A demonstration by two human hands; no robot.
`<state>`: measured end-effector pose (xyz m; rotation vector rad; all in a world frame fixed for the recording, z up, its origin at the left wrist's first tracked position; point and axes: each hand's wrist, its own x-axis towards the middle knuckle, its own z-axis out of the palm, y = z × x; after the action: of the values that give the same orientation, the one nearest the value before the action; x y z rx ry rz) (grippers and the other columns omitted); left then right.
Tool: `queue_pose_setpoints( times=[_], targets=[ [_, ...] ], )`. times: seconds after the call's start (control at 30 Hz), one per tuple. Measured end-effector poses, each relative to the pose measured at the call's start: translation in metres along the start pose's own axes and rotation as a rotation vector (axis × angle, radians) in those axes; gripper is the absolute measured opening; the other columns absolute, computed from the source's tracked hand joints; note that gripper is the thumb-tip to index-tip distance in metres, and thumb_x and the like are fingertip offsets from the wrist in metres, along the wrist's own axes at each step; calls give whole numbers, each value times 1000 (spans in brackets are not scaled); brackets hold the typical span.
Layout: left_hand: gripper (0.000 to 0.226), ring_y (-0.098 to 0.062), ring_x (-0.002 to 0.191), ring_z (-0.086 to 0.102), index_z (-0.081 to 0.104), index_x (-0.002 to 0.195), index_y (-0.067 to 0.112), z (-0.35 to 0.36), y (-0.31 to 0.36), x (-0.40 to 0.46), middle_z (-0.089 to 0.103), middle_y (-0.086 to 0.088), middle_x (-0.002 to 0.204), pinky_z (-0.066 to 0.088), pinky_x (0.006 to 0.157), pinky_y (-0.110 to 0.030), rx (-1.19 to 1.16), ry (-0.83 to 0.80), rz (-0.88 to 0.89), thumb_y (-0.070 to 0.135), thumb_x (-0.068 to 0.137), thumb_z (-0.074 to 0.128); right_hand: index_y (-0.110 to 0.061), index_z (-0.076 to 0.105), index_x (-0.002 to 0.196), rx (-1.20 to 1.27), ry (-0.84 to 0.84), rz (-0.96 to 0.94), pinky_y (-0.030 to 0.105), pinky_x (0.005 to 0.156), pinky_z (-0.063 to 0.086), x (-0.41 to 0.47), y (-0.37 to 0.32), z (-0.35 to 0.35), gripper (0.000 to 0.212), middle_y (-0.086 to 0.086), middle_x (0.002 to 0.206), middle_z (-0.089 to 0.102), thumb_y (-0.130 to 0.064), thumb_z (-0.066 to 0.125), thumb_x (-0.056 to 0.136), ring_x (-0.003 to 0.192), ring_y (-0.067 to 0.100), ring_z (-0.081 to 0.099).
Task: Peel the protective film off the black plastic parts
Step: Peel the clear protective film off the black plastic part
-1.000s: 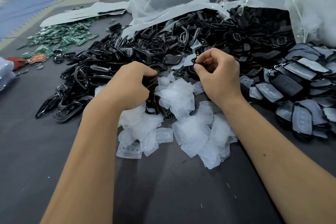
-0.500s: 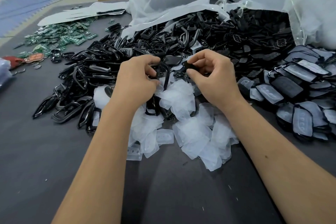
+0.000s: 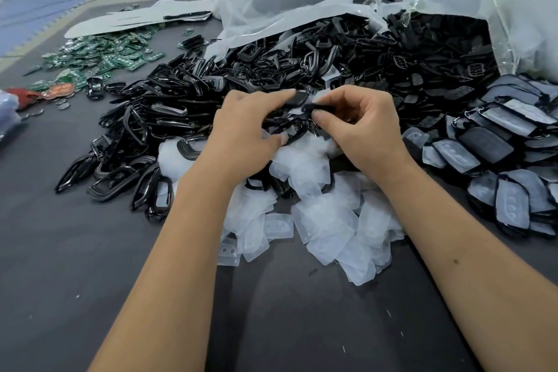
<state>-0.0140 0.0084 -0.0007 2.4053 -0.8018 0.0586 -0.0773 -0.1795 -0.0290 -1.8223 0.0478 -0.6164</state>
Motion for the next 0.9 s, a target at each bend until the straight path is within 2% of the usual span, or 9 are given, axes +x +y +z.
queue_pose_setpoints(
  times=[0.13,0.2,0.27,0.33,0.4,0.53,0.67,0.77,0.9],
  targets=[
    [78,-18,131,38,56,142,47,3,6,0,59,19,120,31,114,-55,32,-129,80,-10,88,54,-15,68,79,26,43,17,30,55,53,2,0,-3,14,-6,68,66,-9,77,87,58,11,59],
    [78,-21,123,43,59,139,45,5,7,2,66,16,117,35,110,-52,49,-113,95,-12,86,53,-15,58,74,105,62,39,32,56,55,2,0,-2,20,-3,79,66,-2,72,83,62,14,61],
    [62,-17,113,51,67,131,39,6,4,3,67,16,102,42,104,-40,26,0,78,-5,87,64,-10,51,73,189,89,47,32,56,57,3,0,-3,18,3,89,68,0,66,78,70,20,64],
    [41,-10,94,60,75,114,33,4,0,3,67,15,87,49,90,-25,-60,133,23,5,84,77,-4,50,76,222,101,53,31,54,56,4,2,-4,16,4,84,71,-2,66,75,74,33,69],
    [27,-8,72,61,74,99,29,-1,-4,3,67,8,78,52,72,-16,-153,247,-39,10,82,83,-2,54,82,232,114,83,29,51,53,5,4,-4,13,8,78,70,-1,67,80,72,35,71],
    [20,-7,57,67,63,82,27,-9,-6,5,71,-3,72,54,58,-23,-313,487,-145,17,86,79,-11,66,91,270,118,116,26,50,48,8,5,-4,11,12,79,70,0,66,91,65,14,62],
    [20,-25,61,76,60,86,12,-5,3,6,70,-30,94,61,61,-32,-744,498,-345,-1,87,75,-13,79,99,292,163,111,27,57,49,12,4,-11,15,5,75,66,-2,69,95,58,15,53],
    [19,-23,61,76,71,98,7,3,18,8,71,-18,81,63,66,-30,-886,447,-400,-8,87,71,-5,78,96,290,185,114,25,54,51,10,0,-11,7,10,76,72,-4,79,89,58,15,58],
    [15,-18,59,74,75,93,5,19,33,11,69,-6,70,58,61,-21,-938,415,-394,-10,89,70,-6,79,91,277,168,131,23,53,52,8,-3,-10,4,5,74,75,-5,81,88,60,14,63]
  ],
)
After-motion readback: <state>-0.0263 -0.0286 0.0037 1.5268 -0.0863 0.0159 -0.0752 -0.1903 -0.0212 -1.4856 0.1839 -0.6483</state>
